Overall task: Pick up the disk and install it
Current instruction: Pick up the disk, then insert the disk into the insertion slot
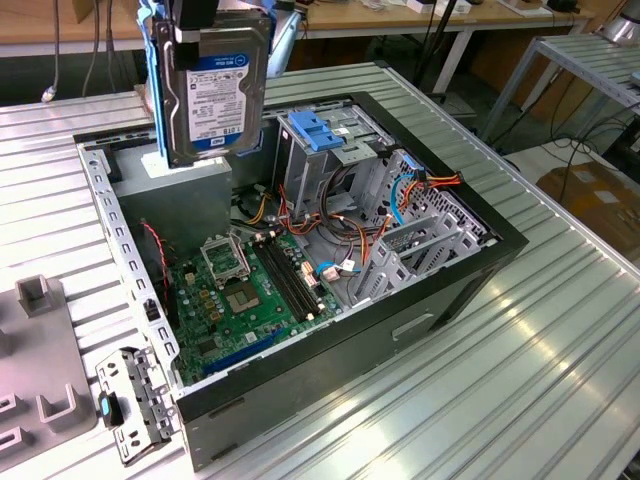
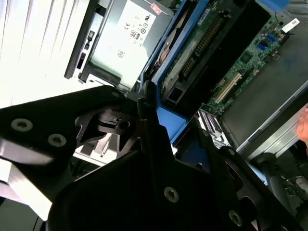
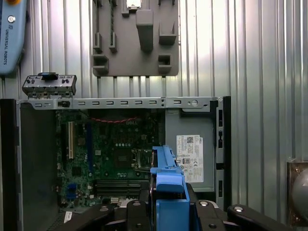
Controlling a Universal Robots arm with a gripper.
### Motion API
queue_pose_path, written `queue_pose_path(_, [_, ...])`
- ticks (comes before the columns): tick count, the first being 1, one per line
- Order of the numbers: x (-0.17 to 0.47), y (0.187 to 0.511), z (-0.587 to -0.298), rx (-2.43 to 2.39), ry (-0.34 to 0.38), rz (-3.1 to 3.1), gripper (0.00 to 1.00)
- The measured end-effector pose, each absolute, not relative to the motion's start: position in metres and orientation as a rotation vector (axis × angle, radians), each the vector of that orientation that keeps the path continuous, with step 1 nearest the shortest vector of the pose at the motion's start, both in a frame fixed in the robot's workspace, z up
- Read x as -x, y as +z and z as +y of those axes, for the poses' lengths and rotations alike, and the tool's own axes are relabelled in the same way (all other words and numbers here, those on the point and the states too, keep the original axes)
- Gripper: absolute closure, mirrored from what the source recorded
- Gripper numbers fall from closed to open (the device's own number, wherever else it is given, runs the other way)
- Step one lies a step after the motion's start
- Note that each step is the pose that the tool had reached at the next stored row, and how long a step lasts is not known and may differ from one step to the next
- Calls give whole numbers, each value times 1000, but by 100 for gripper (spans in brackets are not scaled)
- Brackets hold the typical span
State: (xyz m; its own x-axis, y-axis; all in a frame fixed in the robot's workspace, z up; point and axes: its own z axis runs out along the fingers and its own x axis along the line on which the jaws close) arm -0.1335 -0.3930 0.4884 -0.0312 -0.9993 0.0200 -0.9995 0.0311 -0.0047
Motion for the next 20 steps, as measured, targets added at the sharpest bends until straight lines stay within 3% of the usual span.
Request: queue_pose_path(20, [132,487,-403,-2171,27,-2255,63])
